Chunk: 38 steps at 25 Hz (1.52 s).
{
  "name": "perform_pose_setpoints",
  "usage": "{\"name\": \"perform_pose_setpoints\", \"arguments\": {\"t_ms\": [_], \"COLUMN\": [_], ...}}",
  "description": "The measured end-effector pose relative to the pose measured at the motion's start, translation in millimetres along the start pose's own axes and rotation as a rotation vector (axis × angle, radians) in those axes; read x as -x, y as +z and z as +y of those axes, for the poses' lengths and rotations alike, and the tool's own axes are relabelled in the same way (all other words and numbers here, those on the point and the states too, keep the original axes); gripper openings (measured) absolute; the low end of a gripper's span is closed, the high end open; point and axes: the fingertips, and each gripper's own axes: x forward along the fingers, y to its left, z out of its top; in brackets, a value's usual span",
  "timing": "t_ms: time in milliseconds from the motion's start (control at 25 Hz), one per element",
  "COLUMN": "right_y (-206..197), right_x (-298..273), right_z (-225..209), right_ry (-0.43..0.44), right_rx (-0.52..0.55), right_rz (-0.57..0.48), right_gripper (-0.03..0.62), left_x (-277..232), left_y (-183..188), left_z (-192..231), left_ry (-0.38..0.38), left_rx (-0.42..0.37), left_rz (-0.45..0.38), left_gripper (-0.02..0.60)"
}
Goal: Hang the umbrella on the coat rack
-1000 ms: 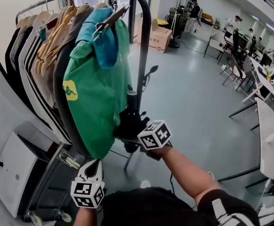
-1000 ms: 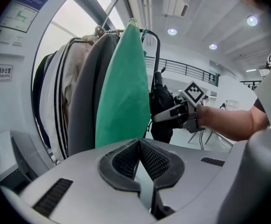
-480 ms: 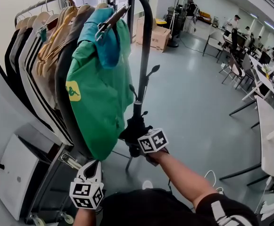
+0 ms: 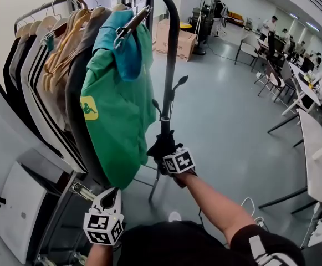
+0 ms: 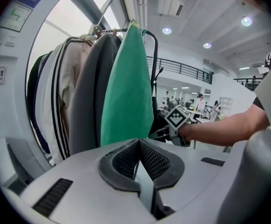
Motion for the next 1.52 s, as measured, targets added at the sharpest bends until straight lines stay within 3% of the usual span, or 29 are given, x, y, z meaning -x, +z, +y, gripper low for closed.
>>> {"name": "perform_pose_setpoints", "arguments": {"t_ms": [520,960,1200,1520], "right_y": [2.2,4.0,0.6,2.6], "right_x": [3.4,41.6,75.5,136.6], "right_z": [-12.8,13.1,45.8,88.0], "right_ry": [-0.056,-0.111,-0.088,-0.176], "right_rx": [-0.014,-0.008,-0.037,-0.056], "right_rz": [0.023,-0.069,-0.163,-0.375], "right_gripper": [0.29,0.29,0.284,0.035], "left_x": [-3.0,2.4,4.4,10.1], "left_y": [-3.6,-9.1,-7.5,-5.2], "left_z": [-1.1,-3.7,-9.3,-13.0], "left_ry": [-0.084,-0.171,-0.241,-0.335], "left_rx": [-0.026,-0.057,-0.088,-0.141], "left_rz": [0.014,0.02,0.023,0.017], "left_gripper": [0.015,0.015,0.015,0.015]}}
